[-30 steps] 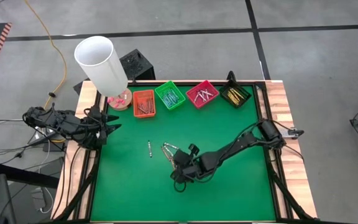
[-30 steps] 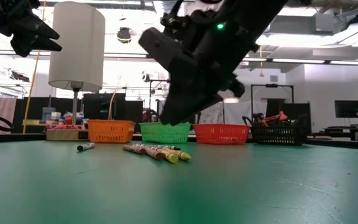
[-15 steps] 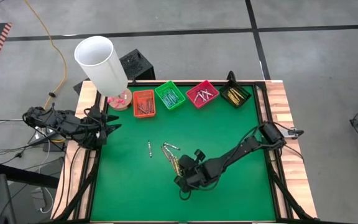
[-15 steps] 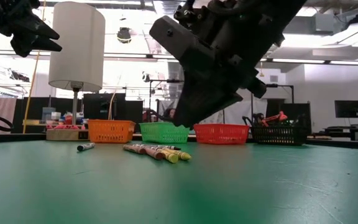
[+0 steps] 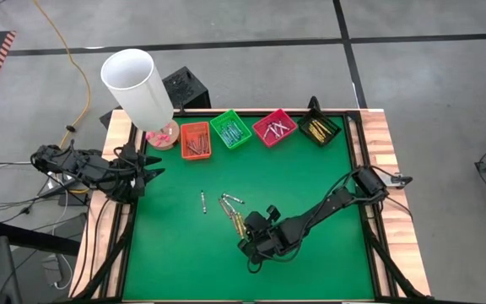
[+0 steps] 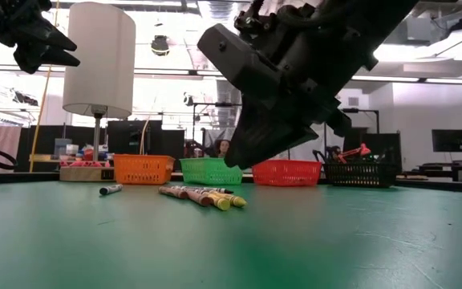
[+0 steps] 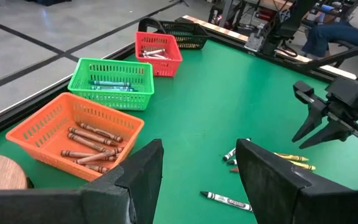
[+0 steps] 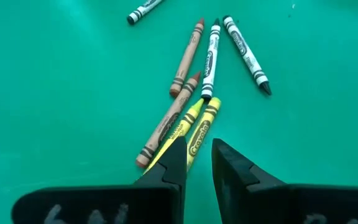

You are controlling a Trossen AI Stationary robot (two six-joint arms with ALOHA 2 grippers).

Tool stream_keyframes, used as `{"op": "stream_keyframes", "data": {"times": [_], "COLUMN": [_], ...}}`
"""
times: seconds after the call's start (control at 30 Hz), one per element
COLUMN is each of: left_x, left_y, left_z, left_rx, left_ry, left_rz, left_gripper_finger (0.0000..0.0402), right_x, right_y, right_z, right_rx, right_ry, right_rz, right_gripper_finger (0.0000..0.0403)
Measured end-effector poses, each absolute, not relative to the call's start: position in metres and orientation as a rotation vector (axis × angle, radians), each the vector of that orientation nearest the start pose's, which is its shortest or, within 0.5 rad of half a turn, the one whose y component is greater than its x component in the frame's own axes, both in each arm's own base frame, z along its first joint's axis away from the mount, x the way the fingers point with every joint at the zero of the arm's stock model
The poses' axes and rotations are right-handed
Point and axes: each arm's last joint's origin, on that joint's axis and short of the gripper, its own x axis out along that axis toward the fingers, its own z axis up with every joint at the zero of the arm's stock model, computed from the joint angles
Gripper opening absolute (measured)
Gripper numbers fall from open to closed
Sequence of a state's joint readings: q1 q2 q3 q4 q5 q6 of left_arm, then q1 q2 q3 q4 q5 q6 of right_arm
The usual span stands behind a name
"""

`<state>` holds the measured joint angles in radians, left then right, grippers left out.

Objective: Sort crayons
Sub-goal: Put the yellow/green crayon into the black bin

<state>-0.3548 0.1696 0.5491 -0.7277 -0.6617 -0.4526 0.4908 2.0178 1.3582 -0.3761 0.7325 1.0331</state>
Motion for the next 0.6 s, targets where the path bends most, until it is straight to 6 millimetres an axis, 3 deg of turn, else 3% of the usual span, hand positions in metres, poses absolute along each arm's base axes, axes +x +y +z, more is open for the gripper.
{"op": "stream_keyframes", "data": {"times": [0.2, 0.4, 0.6], "left_x": [0.053, 0.053, 0.053], "left_y": [-0.001, -0.001, -0.001], "left_z": [0.264, 0.264, 0.264], "left_rx": [-0.276, -0.277, -0.278], "left_ry": [0.229, 0.228, 0.231], "left_rz": [0.365, 0.365, 0.366], "left_gripper_finger": [0.0192, 0.0192, 0.0192], "right_x": [0.372, 0.381, 0.383], "right_y": [0.176, 0.182, 0.183], "right_z": [0.163, 0.138, 0.132], "right_rx": [0.362, 0.342, 0.339], "right_ry": [0.612, 0.618, 0.627], "right_rz": [-0.604, -0.585, -0.583], "right_gripper_finger": [0.0071, 0.0071, 0.0071]}}
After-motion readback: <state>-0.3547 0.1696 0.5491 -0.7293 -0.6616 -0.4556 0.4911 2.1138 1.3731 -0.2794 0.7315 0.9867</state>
